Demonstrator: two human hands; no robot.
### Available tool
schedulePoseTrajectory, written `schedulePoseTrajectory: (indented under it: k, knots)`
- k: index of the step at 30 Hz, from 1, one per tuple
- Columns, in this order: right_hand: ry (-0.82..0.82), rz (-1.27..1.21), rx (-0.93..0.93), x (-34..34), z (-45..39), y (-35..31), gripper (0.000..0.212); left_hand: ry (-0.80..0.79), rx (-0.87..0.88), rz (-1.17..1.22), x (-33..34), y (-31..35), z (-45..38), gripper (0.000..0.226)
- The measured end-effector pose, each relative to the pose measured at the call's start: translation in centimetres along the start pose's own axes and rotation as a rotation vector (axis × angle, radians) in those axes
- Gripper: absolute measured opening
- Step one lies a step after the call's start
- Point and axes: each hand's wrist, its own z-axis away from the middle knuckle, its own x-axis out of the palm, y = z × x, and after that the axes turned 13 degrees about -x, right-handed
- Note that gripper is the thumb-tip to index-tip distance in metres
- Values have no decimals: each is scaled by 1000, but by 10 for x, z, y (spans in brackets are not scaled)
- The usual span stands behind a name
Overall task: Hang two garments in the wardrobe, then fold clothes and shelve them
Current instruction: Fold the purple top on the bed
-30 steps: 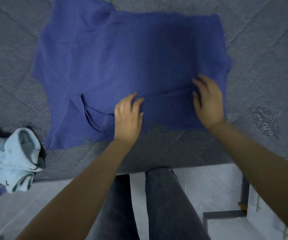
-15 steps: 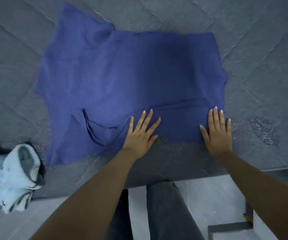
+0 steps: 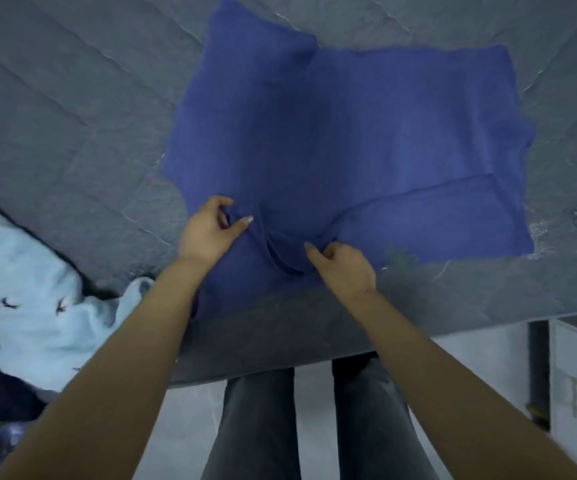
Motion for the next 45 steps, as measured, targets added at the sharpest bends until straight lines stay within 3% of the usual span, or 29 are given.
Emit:
schedulePoseTrajectory:
  k: [2, 4, 9, 15, 18, 20, 23, 27, 29, 32, 37, 45]
  knots:
    - [45, -149, 117, 16, -2, -4, 55, -144, 47, -105, -5, -1, -11, 25]
    - [125, -349, 173, 26, -1, -4, 46, -173, 120, -112, -7, 1, -15, 15]
    - [216, -784, 264, 30, 7, -1, 22, -423, 143, 249, -25, -16, 7, 15]
    - [190, -874, 194, 23, 23, 6, 17, -370, 270, 29, -29, -77, 45, 35]
    - [255, -845, 206, 22, 21, 9, 13, -219, 456, -214, -19, -94, 57, 14]
    - [288, -790, 215, 21, 18, 15, 18, -132, 521, -367, -11, -99, 63, 18]
    - [212, -635, 144, 16, 13, 24, 26, -13, 429, -406, -4, -92, 79, 31]
    - [108, -193, -51, -2, 5, 33, 20, 149, 286, -341, 0, -63, 85, 19]
    - [141, -108, -132, -23, -3, 38, 15, 161, 273, -321, 3, -40, 80, 20]
    - [167, -231, -137, -68, -23, 45, 8, 125, 280, -300, 9, 7, 64, 25]
    - [172, -212, -202, -149, -77, 57, 14, 41, 371, -278, 30, 108, 16, 30]
    - [309, 176, -449, -254, -183, 72, 29, 59, 475, -248, 54, 231, -81, 34]
